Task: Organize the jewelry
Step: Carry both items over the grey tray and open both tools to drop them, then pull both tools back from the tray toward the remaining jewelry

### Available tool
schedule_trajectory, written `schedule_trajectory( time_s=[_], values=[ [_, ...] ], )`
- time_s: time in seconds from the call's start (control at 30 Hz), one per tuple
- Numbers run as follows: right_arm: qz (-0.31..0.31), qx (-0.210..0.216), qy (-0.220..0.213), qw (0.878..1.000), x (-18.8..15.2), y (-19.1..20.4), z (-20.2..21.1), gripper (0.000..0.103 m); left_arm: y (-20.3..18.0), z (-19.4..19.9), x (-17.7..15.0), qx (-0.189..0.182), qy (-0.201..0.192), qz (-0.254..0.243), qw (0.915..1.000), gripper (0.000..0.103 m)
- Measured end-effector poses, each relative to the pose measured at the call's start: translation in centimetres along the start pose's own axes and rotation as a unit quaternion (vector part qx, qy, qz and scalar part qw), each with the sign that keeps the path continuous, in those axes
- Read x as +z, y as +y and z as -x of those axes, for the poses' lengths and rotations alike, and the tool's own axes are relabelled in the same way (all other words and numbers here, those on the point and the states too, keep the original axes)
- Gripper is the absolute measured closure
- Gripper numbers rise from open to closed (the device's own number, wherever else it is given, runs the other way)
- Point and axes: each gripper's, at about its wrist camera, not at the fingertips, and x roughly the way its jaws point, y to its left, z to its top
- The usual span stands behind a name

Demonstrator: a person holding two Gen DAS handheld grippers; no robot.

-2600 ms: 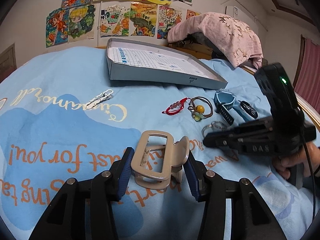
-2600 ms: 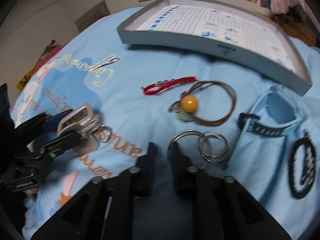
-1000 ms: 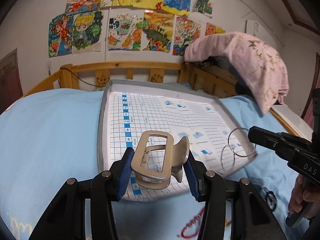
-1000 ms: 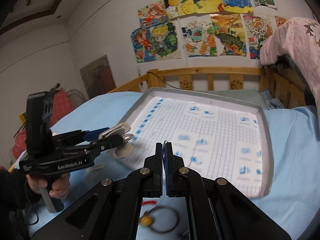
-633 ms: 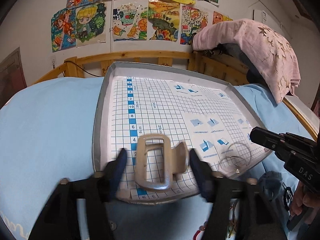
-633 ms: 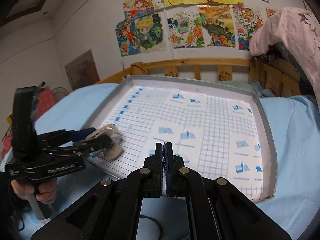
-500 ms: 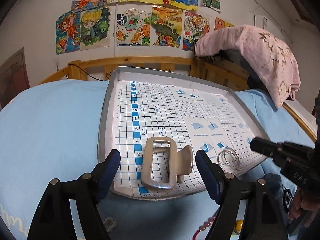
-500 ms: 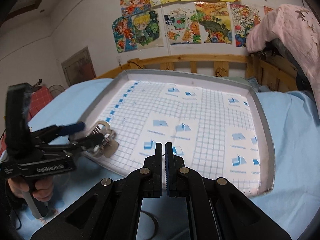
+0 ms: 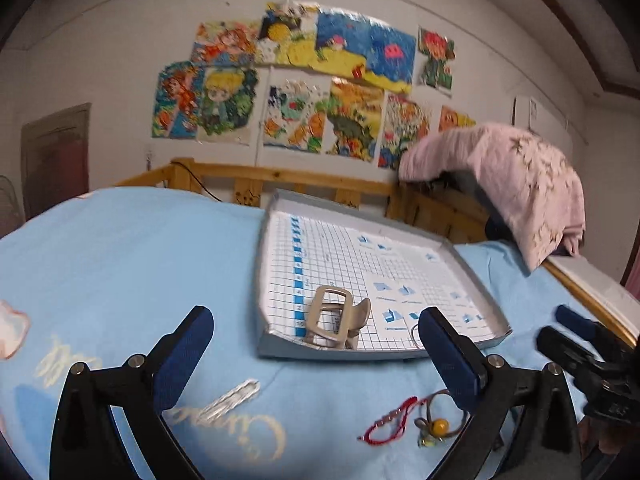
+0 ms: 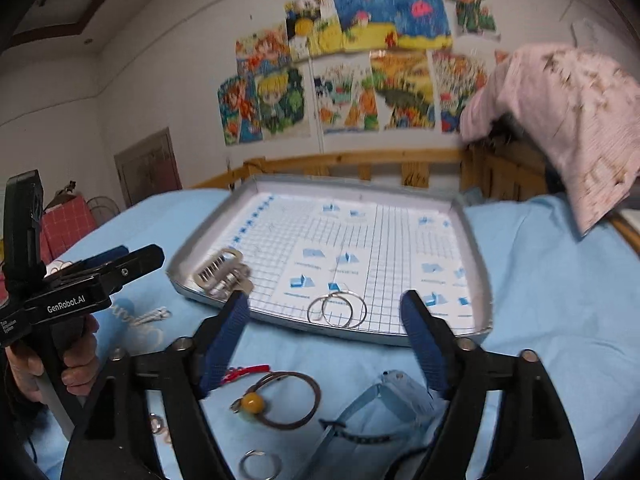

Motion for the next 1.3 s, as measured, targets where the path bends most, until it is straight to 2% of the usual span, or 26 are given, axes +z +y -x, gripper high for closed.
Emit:
schedule_trajectory(
  time_s=[0.03,0.17,0.23,0.43,0.73,0.9,1.13,1.3],
  values=[
    [0.005,-0.011,-0.023,1.0,-0.1,0.5,1.5,0.005,0.1,1.1,-0.1,0.002,-0.01,0.001,0.9999,0.0],
    [0.014,-0.038,-0.081,0.996,-0.7,2.1,6.1,0.003,0.4,5.2,-0.8,0.009,-0.035,-0.014,0.9993,0.0],
    [0.012,-0.044,-0.093,0.995,-0.8,2.9,7.6,0.003,0.7,7.4,-1.3,0.014,-0.043,-0.024,0.9987,0.0],
    [0.005,-0.047,-0.121,0.992,-2.2,5.3,12.9,0.003,2.4,11.4,-2.9,0.003,-0.02,-0.025,0.9995,0.0],
    [0.016,-0.058,-0.102,0.993,-6.2,7.4,16.2,0.003,4.7,14.3,-7.2,0.012,-0.006,0.016,0.9998,0.0],
    [0.03,-0.079,-0.116,0.99,-8.3,7.6,17.5,0.003,4.2,14.8,-9.5,0.019,0.002,0.01,0.9998,0.0],
    [0.025,-0.089,-0.101,0.991,-9.5,6.9,17.7,0.003,2.8,15.2,-9.8,0.031,-0.006,-0.023,0.9992,0.0],
    [0.017,-0.082,-0.078,0.993,-9.3,6.4,16.9,0.003,2.1,14.1,-9.0,0.023,0.016,-0.033,0.999,0.0]
  ],
)
